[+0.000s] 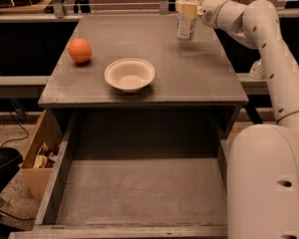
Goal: Place blue plastic bottle into top drawer
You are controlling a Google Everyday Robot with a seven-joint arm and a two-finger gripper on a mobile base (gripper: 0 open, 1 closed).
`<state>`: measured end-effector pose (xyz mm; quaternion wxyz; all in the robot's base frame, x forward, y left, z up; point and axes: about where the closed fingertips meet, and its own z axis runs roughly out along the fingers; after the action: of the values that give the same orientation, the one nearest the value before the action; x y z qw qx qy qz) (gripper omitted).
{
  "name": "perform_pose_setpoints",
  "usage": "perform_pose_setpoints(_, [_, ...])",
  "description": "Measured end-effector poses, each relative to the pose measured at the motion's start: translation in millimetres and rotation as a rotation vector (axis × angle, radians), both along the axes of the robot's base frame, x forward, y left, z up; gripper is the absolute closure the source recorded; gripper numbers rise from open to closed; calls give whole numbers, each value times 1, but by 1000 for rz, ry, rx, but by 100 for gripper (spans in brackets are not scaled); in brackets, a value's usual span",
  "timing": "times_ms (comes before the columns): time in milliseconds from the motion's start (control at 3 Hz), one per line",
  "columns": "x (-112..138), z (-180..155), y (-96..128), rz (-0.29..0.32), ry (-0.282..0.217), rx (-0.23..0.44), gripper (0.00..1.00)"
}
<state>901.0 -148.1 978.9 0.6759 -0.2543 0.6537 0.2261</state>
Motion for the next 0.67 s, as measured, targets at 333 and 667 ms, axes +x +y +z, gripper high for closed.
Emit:
perform_pose_setpoints(333, [-15,33,-14,-36,-39,-14,100])
perform_pose_setpoints(667, [-44,65,-32,-80,-92,-38,100])
